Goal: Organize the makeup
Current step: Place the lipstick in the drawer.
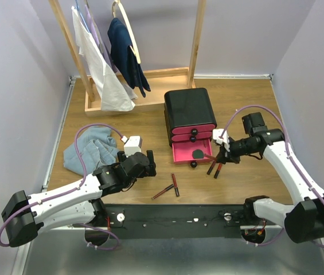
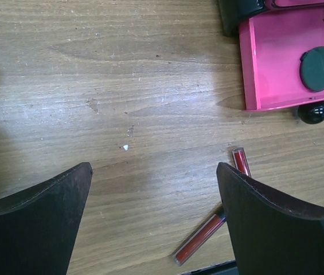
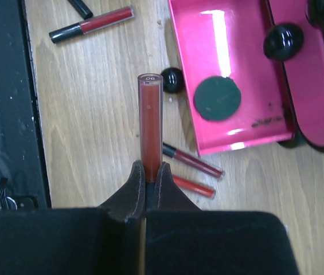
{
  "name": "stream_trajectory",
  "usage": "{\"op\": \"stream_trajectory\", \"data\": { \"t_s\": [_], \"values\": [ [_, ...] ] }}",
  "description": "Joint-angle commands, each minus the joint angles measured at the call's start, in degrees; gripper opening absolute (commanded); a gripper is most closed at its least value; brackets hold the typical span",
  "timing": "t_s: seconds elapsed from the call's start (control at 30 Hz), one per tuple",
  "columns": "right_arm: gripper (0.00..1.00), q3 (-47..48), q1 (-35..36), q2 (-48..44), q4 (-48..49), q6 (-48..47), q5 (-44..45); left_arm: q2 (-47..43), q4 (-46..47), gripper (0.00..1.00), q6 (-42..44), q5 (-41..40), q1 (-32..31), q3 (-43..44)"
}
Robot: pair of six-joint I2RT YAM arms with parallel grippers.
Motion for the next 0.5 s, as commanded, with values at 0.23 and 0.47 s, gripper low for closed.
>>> {"op": "stream_trajectory", "data": {
  "t_s": [0.23, 0.47],
  "values": [
    [0.01, 5.5, 12.5, 7.9, 9.6, 2.5, 9.8, -0.2, -3.5, 0.99, -1.4, 1.1, 0.6, 0.6],
    [0.01, 6.7, 13.9, 11.9, 14.4, 4.2, 13.6, -1.3, -4.8, 0.99, -2.3, 2.5, 0.6, -0.2]
  ]
}}
